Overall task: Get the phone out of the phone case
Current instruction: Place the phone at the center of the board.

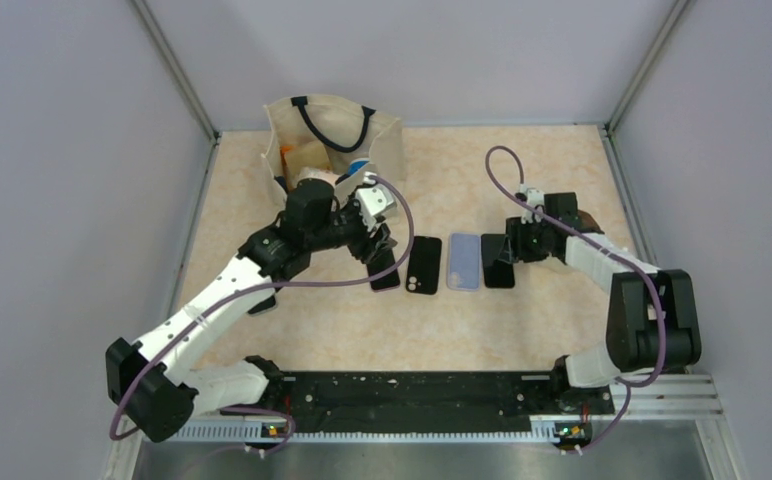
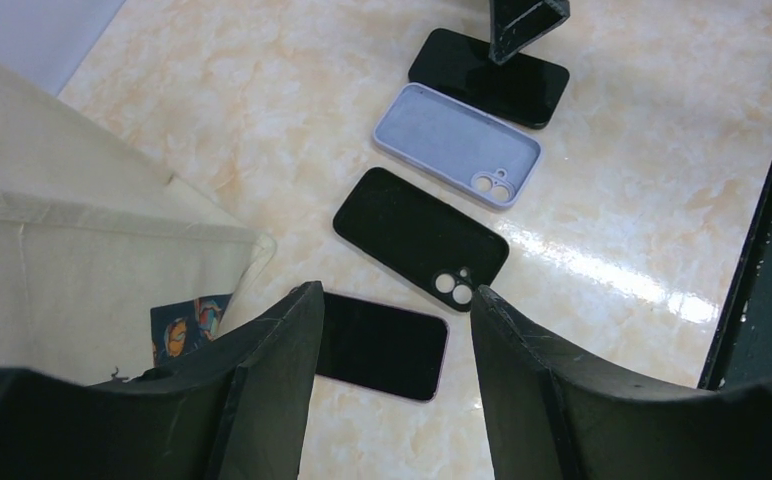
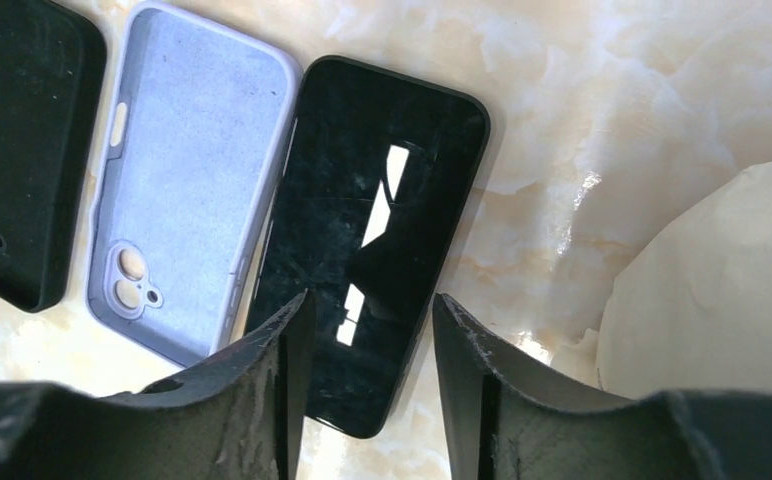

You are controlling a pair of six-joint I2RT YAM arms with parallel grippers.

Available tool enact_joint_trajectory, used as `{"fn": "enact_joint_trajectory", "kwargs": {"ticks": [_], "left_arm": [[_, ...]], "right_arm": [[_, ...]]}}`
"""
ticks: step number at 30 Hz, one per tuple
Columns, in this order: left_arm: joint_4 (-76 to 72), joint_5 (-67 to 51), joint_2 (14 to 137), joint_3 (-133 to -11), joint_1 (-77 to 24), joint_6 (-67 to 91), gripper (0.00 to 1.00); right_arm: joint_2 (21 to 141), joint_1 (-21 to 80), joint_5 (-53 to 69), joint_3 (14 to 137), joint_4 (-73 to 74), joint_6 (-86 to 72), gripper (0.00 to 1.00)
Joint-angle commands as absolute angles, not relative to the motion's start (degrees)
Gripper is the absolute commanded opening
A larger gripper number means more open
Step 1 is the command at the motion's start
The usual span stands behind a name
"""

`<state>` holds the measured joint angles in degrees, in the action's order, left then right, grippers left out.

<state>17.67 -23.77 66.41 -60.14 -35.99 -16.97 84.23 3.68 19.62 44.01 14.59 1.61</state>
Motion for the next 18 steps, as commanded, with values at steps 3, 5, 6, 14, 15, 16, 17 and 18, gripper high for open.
{"fn": "enact_joint_trajectory", "kwargs": {"ticks": [3,5,6,14,15,16,17,18], "left_arm": [[19.64,-14.44,63.10,-59.15,-35.61,-20.80,0.62],[21.35,-11.07,62.31,-59.11,-35.00,-21.54,0.62],[22.26,-9.90,61.71,-59.02,-34.61,-21.85,0.63],[32.76,-7.54,56.81,-58.02,-26.77,-29.23,0.70],[33.76,-8.26,56.48,-57.81,-24.65,-29.59,0.71],[35.01,-9.23,56.36,-57.71,-22.47,-30.23,0.71],[36.28,-9.82,56.25,-57.55,-20.62,-31.04,0.72],[37.24,-9.99,56.32,-57.30,-18.56,-31.59,0.73]], "right_arm": [[78.33,4.78,21.16,46.07,13.70,3.51,0.53],[76.33,5.08,22.37,46.55,13.70,4.12,0.57],[75.18,5.10,22.97,46.76,13.59,4.48,0.58],[66.15,6.48,25.75,48.53,10.68,7.93,0.70],[65.45,6.60,25.83,48.98,10.45,8.25,0.71],[64.70,6.65,26.00,49.34,10.22,8.52,0.73],[64.03,6.66,26.28,49.46,9.97,8.79,0.75],[63.23,6.68,26.54,49.37,9.31,9.01,0.77]]}}
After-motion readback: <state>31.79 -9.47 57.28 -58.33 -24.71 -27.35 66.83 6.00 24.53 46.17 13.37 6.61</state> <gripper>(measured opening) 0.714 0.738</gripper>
